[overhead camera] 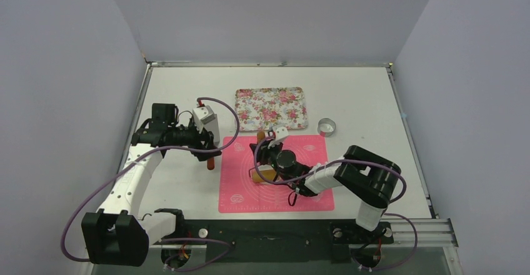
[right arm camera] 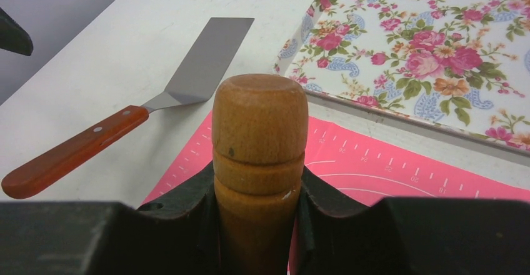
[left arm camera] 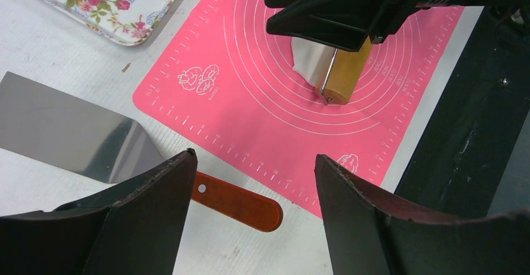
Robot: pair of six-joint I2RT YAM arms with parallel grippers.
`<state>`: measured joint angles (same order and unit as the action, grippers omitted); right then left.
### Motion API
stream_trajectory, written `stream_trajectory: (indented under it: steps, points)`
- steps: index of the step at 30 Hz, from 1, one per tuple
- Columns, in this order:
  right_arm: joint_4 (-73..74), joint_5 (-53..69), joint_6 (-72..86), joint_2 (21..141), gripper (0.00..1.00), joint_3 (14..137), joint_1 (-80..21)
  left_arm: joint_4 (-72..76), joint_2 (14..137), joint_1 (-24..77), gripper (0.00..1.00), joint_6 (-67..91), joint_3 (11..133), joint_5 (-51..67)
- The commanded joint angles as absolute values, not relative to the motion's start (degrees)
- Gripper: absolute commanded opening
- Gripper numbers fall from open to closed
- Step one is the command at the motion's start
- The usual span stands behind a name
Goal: Roll out the dumpling wrappers from the dough
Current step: Flatten out the dough on the work surface.
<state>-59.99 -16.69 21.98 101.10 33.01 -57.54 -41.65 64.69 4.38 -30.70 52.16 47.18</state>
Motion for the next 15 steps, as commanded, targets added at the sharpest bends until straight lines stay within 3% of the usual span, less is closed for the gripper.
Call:
stream_trajectory:
  steps: [1,10,15]
  points:
    - [-44.5,-16.0,20.8,105.0,0.00,30.9,-57.3,-41.9,64.3,4.0,0.68,-31.2,54.6,49.1]
    - [-42.0,-13.9,14.6,109.4,0.00,40.9,-50.3,-42.1,64.7,4.0,0.68,-31.1,55.0,48.6]
    - [-42.6,-15.1,18.3,108.1,0.00,34.6,-53.4,-42.4,64.6,4.0,0.68,-31.2,55.0,48.4]
